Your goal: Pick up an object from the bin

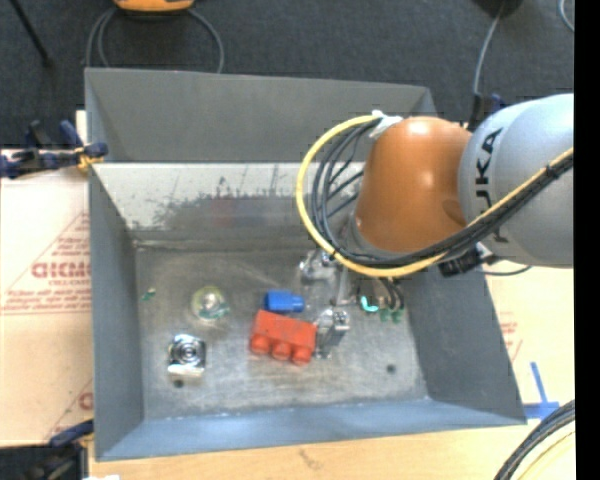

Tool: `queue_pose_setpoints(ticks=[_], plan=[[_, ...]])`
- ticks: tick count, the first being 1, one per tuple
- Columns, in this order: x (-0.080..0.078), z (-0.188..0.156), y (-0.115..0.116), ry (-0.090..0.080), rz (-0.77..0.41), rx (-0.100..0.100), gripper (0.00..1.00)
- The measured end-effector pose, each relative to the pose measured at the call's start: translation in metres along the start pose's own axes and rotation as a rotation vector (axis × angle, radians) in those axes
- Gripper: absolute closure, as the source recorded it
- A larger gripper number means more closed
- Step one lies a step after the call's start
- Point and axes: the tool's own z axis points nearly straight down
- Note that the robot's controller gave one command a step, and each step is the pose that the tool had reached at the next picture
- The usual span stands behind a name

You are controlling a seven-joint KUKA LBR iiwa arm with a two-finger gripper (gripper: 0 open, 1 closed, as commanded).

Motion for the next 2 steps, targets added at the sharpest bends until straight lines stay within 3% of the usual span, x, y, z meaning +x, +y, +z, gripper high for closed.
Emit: queue_pose_setpoints(ticks=[1, 2], plan=[[-0.0137, 0.0923, 0.0068, -0.031, 0.131, -0.003, 0.00], [-0.0092, 0.0947, 0.0098, -0.008, 0.130, -0.006, 1.00]])
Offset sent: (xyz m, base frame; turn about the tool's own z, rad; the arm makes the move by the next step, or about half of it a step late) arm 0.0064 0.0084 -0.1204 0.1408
